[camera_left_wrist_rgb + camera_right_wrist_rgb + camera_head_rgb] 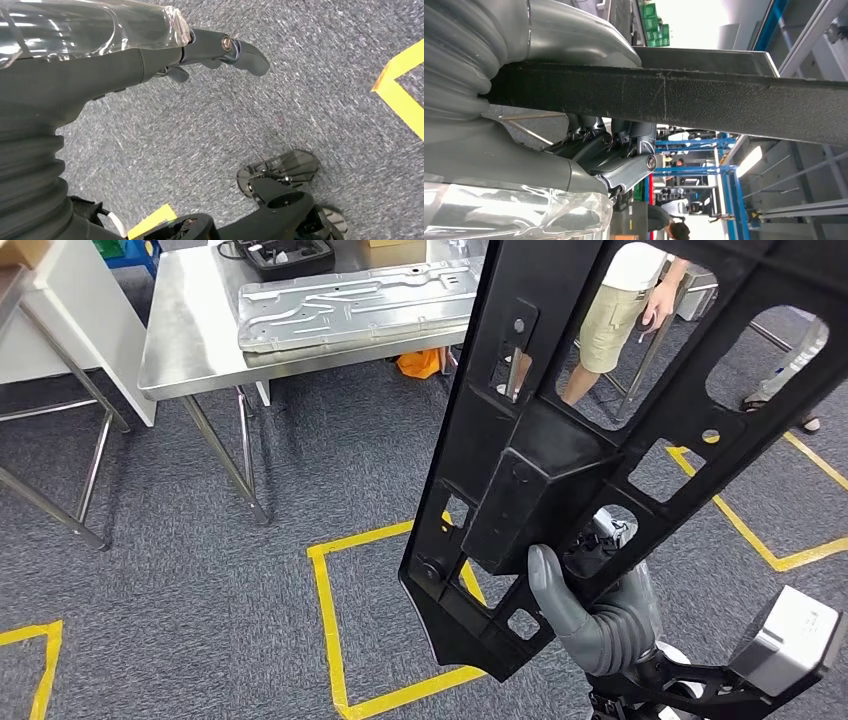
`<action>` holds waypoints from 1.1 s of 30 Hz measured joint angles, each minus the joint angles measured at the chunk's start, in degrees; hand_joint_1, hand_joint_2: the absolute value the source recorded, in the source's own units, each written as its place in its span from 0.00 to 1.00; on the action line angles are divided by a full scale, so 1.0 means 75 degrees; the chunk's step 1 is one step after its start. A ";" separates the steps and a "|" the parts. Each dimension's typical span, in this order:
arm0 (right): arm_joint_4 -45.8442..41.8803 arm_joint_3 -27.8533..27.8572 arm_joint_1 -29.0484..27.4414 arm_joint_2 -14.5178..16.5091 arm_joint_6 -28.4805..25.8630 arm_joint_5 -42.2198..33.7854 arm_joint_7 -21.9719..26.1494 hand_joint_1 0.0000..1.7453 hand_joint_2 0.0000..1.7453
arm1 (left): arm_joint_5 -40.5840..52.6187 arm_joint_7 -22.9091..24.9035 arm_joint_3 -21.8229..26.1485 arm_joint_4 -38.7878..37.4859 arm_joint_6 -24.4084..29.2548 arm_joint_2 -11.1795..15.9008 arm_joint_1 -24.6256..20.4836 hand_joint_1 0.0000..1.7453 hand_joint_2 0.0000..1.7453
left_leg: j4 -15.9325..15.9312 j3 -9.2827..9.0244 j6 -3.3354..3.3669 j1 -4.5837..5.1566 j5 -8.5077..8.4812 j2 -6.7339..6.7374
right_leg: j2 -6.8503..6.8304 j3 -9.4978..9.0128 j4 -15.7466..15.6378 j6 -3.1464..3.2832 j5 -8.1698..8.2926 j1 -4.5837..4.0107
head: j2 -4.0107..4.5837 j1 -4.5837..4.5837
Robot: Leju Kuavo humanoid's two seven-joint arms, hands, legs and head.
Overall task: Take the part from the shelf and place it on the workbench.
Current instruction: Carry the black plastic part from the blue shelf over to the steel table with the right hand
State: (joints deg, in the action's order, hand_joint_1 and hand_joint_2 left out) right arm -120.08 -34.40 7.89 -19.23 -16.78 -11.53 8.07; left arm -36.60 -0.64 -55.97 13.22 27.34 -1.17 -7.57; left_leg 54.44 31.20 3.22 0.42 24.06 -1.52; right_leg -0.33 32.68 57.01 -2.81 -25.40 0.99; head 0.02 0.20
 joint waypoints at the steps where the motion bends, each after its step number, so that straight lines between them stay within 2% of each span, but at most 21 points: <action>1: 0.0000 0.0000 0.0001 0.0004 0.0007 -0.0001 0.0000 1.00 1.00 | -0.0001 0.0001 0.0000 0.0000 -0.0001 -0.0002 0.0005 0.00 1.00 | 0.0008 0.0007 -0.0032 0.0012 0.0015 -0.0007 | 0.0015 -0.0070 -0.0167 0.0027 0.0034 -0.0010 | 0.0000 0.0001; 3: 0.0000 0.0000 0.0005 0.0014 0.0024 -0.0009 0.0000 1.00 1.00 | -0.0004 0.0001 0.0002 0.0000 -0.0002 -0.0005 0.0016 0.00 1.00 | 0.0011 0.0016 -0.0097 0.0011 0.0036 -0.0006 | 0.0013 -0.0072 -0.0205 0.0104 0.0038 -0.0028 | -0.0001 0.0004; 5: 0.0000 0.0000 0.0019 0.0024 0.0037 -0.0033 0.0000 1.00 1.00 | -0.0009 0.0001 0.0006 0.0000 -0.0002 -0.0008 0.0024 0.00 1.00 | 0.0242 0.0098 -0.0177 -0.0013 0.0197 0.0025 | -0.0003 -0.0088 -0.0227 0.0188 0.0049 -0.0020 | -0.0002 0.0009; 6: 0.0000 0.0000 0.0025 0.0034 0.0044 -0.0047 0.0000 1.00 1.00 | -0.0012 0.0001 0.0007 0.0000 -0.0003 -0.0012 0.0025 0.00 1.00 | 0.0583 0.0248 -0.0218 -0.0030 0.0385 0.0043 | -0.0013 -0.0096 -0.0237 0.0224 0.0053 -0.0007 | -0.0001 0.0014; 8: 0.0001 -0.0001 0.0025 0.0052 0.0055 -0.0059 -0.0001 1.00 1.00 | -0.0022 0.0001 0.0008 0.0000 -0.0007 -0.0023 0.0034 0.00 1.00 | 0.1655 0.0763 -0.0288 -0.0063 0.0865 0.0069 | -0.0026 -0.0102 -0.0237 0.0270 0.0039 -0.0011 | -0.0001 0.0025; 9: 0.0001 -0.0002 0.0023 0.0057 0.0062 -0.0060 -0.0004 1.00 1.00 | -0.0026 0.0001 0.0008 0.0000 -0.0009 -0.0025 0.0046 0.00 1.00 | 0.2133 0.1015 -0.0310 -0.0078 0.1020 0.0072 | -0.0030 -0.0104 -0.0236 0.0277 0.0033 -0.0015 | 0.0000 0.0025; 10: 0.0004 -0.0004 0.0022 0.0059 0.0066 -0.0055 -0.0011 1.00 1.00 | -0.0030 0.0001 0.0008 0.0000 -0.0010 -0.0027 0.0059 0.00 1.00 | 0.2374 0.1160 -0.0322 -0.0088 0.1043 0.0074 | -0.0031 -0.0111 -0.0235 0.0279 0.0025 -0.0018 | -0.0001 0.0026; 11: 0.0007 -0.0005 0.0021 0.0061 0.0068 -0.0037 -0.0026 1.00 1.00 | -0.0031 0.0001 0.0008 0.0000 -0.0011 -0.0027 0.0070 0.00 1.00 | 0.2300 0.1153 -0.0326 -0.0095 0.0923 0.0078 | -0.0032 -0.0124 -0.0234 0.0276 0.0016 -0.0018 | -0.0001 0.0027; 12: 0.0009 -0.0007 0.0023 0.0063 0.0068 -0.0010 -0.0047 1.00 1.00 | -0.0031 0.0001 0.0008 0.0000 -0.0011 -0.0027 0.0076 0.00 1.00 | 0.1912 0.0993 -0.0320 -0.0099 0.0683 0.0092 | -0.0033 -0.0145 -0.0234 0.0265 0.0003 -0.0017 | -0.0001 0.0027; 14: 0.0012 -0.0012 0.0031 0.0066 0.0068 0.0068 -0.0101 1.00 1.00 | -0.0031 0.0001 0.0008 0.0000 -0.0012 -0.0027 0.0073 0.00 1.00 | 0.0767 0.0470 -0.0280 -0.0078 0.0168 0.0211 | -0.0045 -0.0196 -0.0227 0.0219 -0.0037 -0.0037 | -0.0001 0.0028; 16: 0.0012 -0.0022 0.0041 0.0068 0.0071 0.0119 -0.0152 1.00 1.00 | -0.0030 0.0003 0.0007 0.0000 -0.0014 -0.0031 0.0061 0.00 1.00 | 0.0137 0.0205 -0.0204 -0.0032 -0.0034 0.0291 | -0.0071 -0.0222 -0.0222 0.0156 -0.0079 -0.0067 | 0.0000 0.0024; 19: 0.0012 -0.0035 0.0054 0.0068 0.0074 0.0162 -0.0187 1.00 1.00 | -0.0027 0.0012 0.0006 0.0000 -0.0017 -0.0041 0.0060 0.00 1.00 | 0.0057 0.0186 -0.0068 -0.0003 -0.0045 0.0168 | -0.0135 -0.0256 -0.0223 0.0037 -0.0134 -0.0050 | -0.0001 0.0018; 21: 0.0012 -0.0036 0.0065 0.0064 0.0071 0.0183 -0.0193 1.00 1.00 | -0.0023 0.0016 0.0007 -0.0001 -0.0013 -0.0042 0.0065 0.00 1.00 | 0.0002 0.0113 0.0033 -0.0024 -0.0076 0.0079 | -0.0111 -0.0118 0.0173 -0.0025 -0.0387 -0.0028 | -0.0002 0.0009; 24: 0.0013 -0.0038 0.0051 0.0058 0.0065 0.0188 -0.0206 1.00 1.00 | -0.0008 0.0018 0.0009 -0.0003 -0.0007 -0.0046 0.0068 0.00 1.00 | -0.0007 0.0062 0.0119 -0.0016 -0.0064 -0.0010 | -0.0047 0.0667 0.1714 -0.0054 -0.1050 -0.0025 | -0.0001 -0.0013; 25: 0.0014 -0.0038 0.0042 0.0055 0.0063 0.0187 -0.0210 1.00 1.00 | -0.0004 0.0018 0.0009 -0.0003 -0.0009 -0.0050 0.0078 0.00 1.00 | -0.0004 0.0054 0.0130 -0.0007 -0.0054 -0.0039 | -0.0043 0.0877 0.2043 -0.0057 -0.1103 -0.0025 | -0.0001 -0.0014; 26: 0.0015 -0.0038 0.0035 0.0052 0.0058 0.0186 -0.0212 1.00 1.00 | -0.0004 0.0018 0.0008 -0.0003 -0.0012 -0.0052 0.0088 0.00 1.00 | -0.0002 0.0042 0.0132 -0.0003 -0.0043 -0.0068 | -0.0042 0.0946 0.2064 -0.0055 -0.0997 -0.0026 | -0.0001 -0.0015; 27: 0.0015 -0.0038 0.0031 0.0052 0.0052 0.0185 -0.0213 1.00 1.00 | -0.0004 0.0018 0.0008 -0.0003 -0.0014 -0.0055 0.0094 0.00 1.00 | -0.0001 0.0022 0.0127 -0.0001 -0.0031 -0.0095 | -0.0040 0.0849 0.1758 -0.0047 -0.0751 -0.0025 | -0.0002 -0.0016; 29: 0.0015 -0.0038 0.0035 0.0052 0.0041 0.0184 -0.0211 1.00 1.00 | -0.0005 0.0017 0.0008 -0.0003 -0.0014 -0.0058 0.0092 0.00 1.00 | 0.0005 -0.0023 0.0089 0.0010 0.0008 -0.0143 | -0.0004 0.0359 0.0624 -0.0011 -0.0169 -0.0030 | -0.0002 -0.0017; 30: 0.0015 -0.0038 0.0039 0.0052 0.0040 0.0184 -0.0211 1.00 1.00 | -0.0008 0.0015 0.0008 -0.0003 -0.0014 -0.0060 0.0089 0.00 1.00 | 0.0011 -0.0036 0.0061 0.0024 0.0033 -0.0159 | 0.0021 0.0152 0.0170 0.0017 0.0011 -0.0038 | -0.0002 -0.0016; 31: 0.0015 -0.0038 0.0041 0.0053 0.0040 0.0184 -0.0211 1.00 1.00 | -0.0013 0.0011 0.0008 -0.0003 -0.0014 -0.0062 0.0089 0.00 1.00 | 0.0016 -0.0040 0.0032 0.0036 0.0056 -0.0168 | 0.0044 0.0028 -0.0103 0.0047 0.0094 -0.0049 | -0.0002 -0.0014; 33: 0.0015 -0.0038 0.0045 0.0053 0.0040 0.0184 -0.0213 1.00 1.00 | -0.0025 0.0004 0.0008 -0.0003 -0.0014 -0.0064 0.0094 0.00 1.00 | 0.0010 -0.0036 -0.0040 0.0037 0.0089 -0.0173 | 0.0051 -0.0009 -0.0209 0.0119 0.0106 -0.0077 | -0.0001 -0.0011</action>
State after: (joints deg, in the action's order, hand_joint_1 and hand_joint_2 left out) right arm -119.97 -34.69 8.23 -18.83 -16.47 -10.15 6.47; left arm -36.79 -0.61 -55.91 13.20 27.23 -1.66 -6.86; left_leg 54.52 30.93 2.92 0.70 24.72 -2.81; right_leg 0.05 32.61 55.44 -1.92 -24.60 0.42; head 0.01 0.11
